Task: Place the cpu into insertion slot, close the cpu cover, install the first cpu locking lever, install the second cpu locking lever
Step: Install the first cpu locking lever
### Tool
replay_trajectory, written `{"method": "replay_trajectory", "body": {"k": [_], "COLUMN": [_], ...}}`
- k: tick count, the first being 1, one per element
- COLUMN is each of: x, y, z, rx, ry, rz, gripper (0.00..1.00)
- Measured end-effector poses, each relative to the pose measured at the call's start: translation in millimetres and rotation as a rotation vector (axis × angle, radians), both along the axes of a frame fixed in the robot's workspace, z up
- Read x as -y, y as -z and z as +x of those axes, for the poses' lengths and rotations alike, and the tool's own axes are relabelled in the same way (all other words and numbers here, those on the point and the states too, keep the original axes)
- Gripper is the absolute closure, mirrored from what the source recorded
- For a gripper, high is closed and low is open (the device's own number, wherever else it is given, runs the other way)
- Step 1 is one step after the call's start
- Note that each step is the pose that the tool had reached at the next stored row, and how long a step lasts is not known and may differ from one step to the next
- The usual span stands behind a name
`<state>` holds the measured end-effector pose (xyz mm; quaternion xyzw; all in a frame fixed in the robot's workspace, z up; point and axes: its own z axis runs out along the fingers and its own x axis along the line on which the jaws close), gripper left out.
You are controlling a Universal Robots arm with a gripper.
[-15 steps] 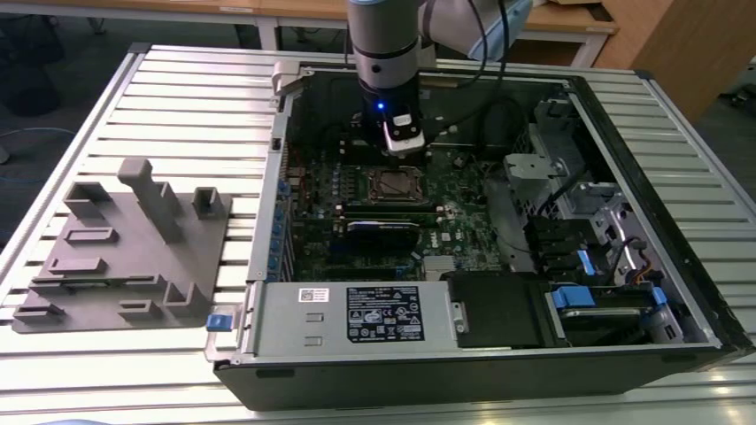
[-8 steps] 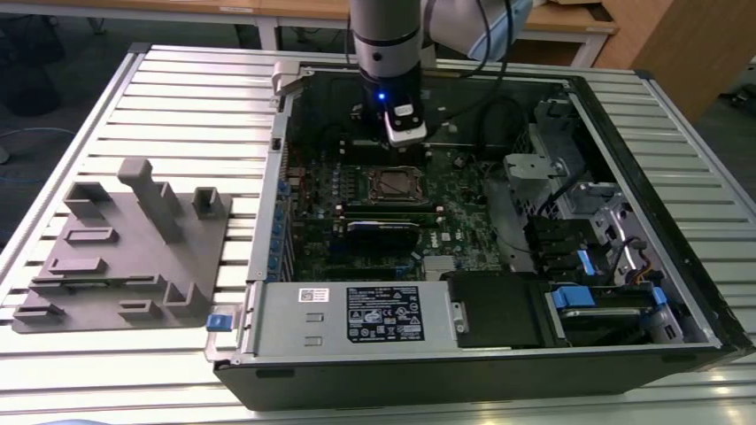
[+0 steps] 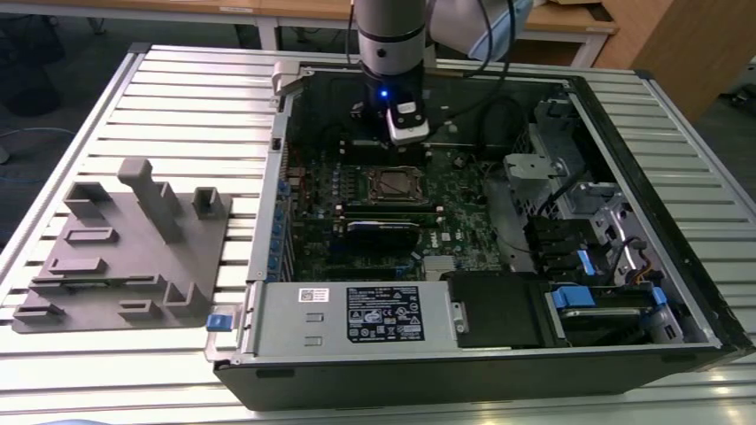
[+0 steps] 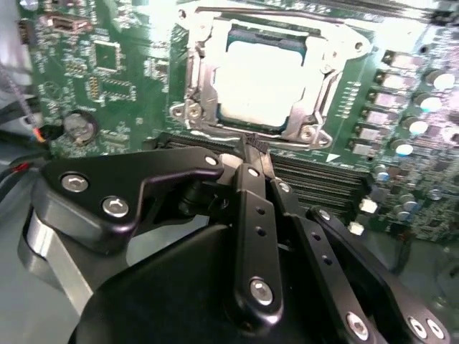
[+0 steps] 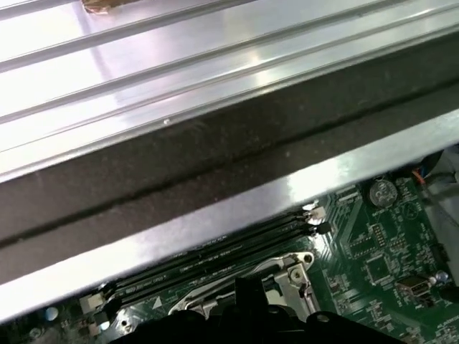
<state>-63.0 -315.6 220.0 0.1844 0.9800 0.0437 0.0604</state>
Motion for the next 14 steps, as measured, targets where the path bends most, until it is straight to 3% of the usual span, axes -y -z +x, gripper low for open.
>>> {"method": "replay_trajectory", "body": {"k": [2, 4, 5, 7, 14], "x": [0.0, 0.0, 0.0, 0.0, 0.0], "y": [0.0, 0.3, 0.6, 1.2, 3.4], "z": [1.6, 5.4, 6.7, 8.3, 11.6], "rx": [-0.0247, -0.041, -0.0463, -0.0525, -0.0588], "ry": [0.0, -0.001, -0.003, -0.014, -0.068], "rz": [-0.0122, -0.0156, -0.0161, -0.017, -0.019], "gripper": [0.89, 0.89, 0.89, 0.89, 0.89]}}
